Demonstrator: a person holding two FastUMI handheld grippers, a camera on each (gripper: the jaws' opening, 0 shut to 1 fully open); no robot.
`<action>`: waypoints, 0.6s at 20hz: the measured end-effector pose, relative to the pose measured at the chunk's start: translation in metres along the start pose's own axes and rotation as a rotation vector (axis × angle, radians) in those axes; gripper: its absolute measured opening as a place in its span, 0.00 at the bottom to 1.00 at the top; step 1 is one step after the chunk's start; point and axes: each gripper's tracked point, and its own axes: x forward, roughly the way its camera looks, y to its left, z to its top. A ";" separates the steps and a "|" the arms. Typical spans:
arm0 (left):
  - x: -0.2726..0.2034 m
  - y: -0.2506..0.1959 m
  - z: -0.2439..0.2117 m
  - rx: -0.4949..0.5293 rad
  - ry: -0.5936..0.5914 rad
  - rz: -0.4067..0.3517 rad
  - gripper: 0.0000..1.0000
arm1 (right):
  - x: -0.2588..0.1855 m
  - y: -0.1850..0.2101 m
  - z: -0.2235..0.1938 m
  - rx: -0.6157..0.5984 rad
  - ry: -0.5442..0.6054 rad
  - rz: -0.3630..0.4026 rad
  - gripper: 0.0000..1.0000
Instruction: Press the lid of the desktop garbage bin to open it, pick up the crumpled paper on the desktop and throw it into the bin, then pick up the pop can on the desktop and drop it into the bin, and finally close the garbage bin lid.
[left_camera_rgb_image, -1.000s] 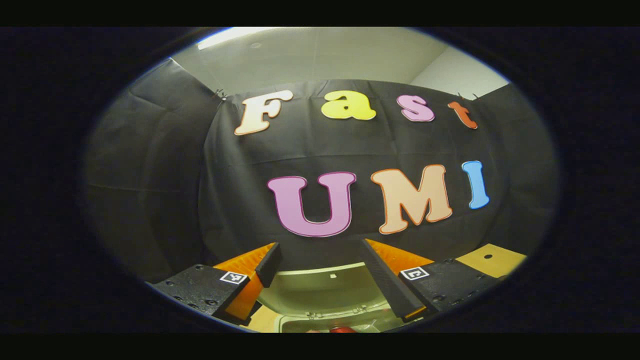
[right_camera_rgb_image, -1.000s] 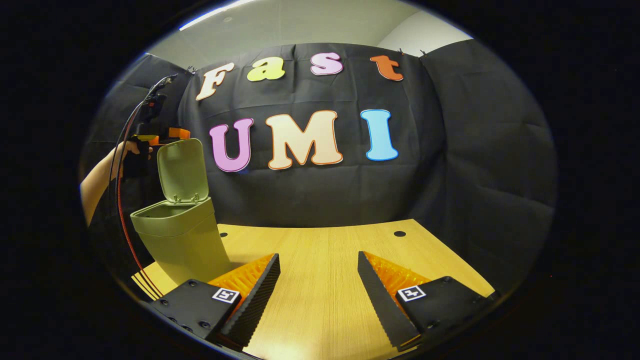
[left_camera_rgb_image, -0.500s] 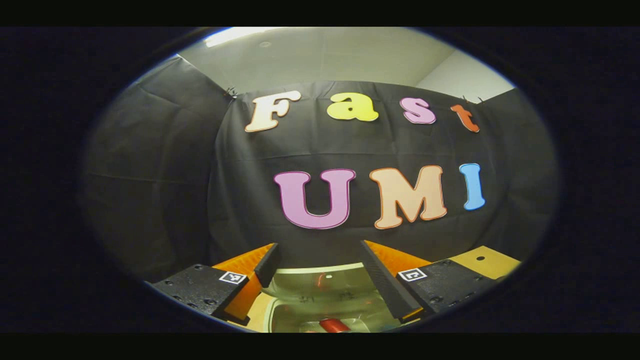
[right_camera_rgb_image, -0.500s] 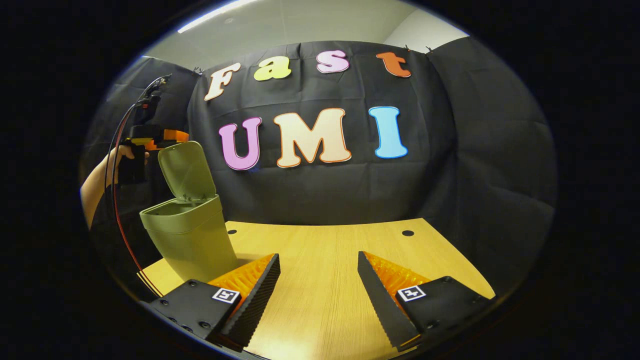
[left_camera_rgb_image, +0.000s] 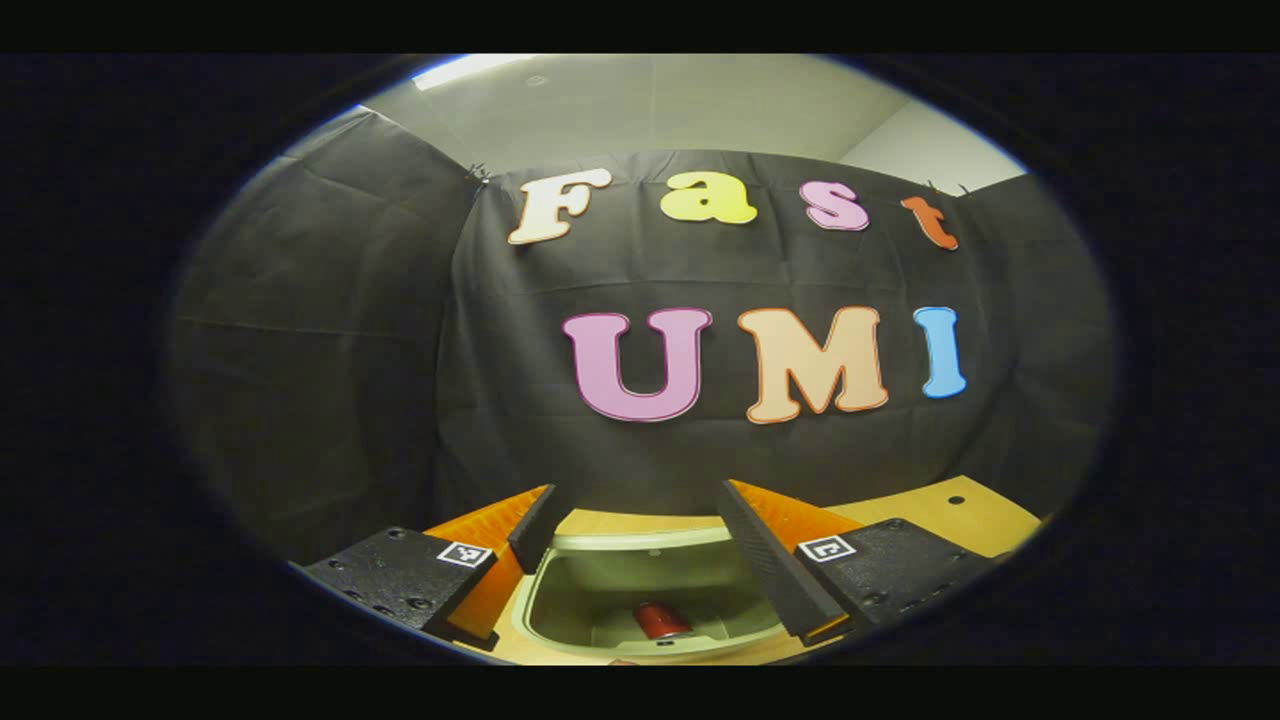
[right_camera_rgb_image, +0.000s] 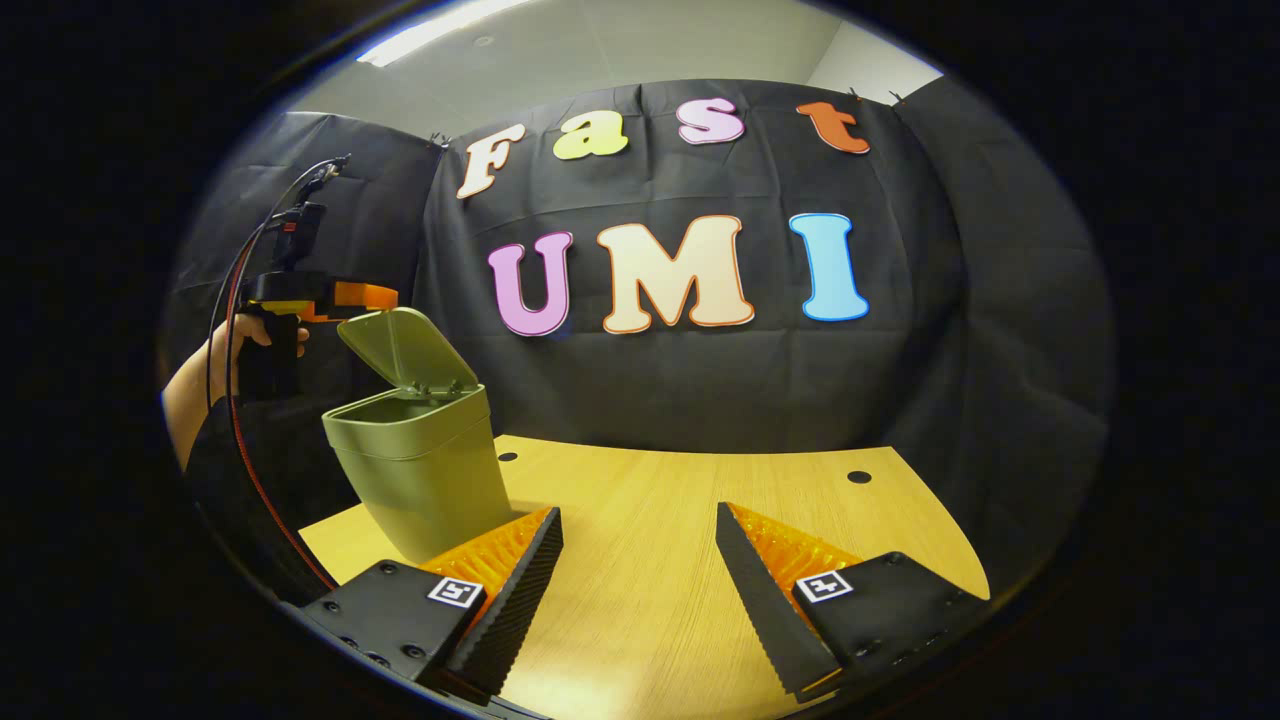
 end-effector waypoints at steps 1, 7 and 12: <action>-0.004 -0.001 -0.007 -0.004 0.012 0.004 0.99 | -0.001 0.001 -0.002 -0.005 0.002 0.007 0.98; -0.017 -0.005 -0.052 0.022 0.083 0.018 0.95 | -0.001 -0.001 -0.005 -0.009 0.015 0.029 0.97; -0.019 -0.010 -0.080 -0.003 0.139 0.017 1.00 | 0.001 0.003 -0.007 -0.019 0.026 0.040 0.98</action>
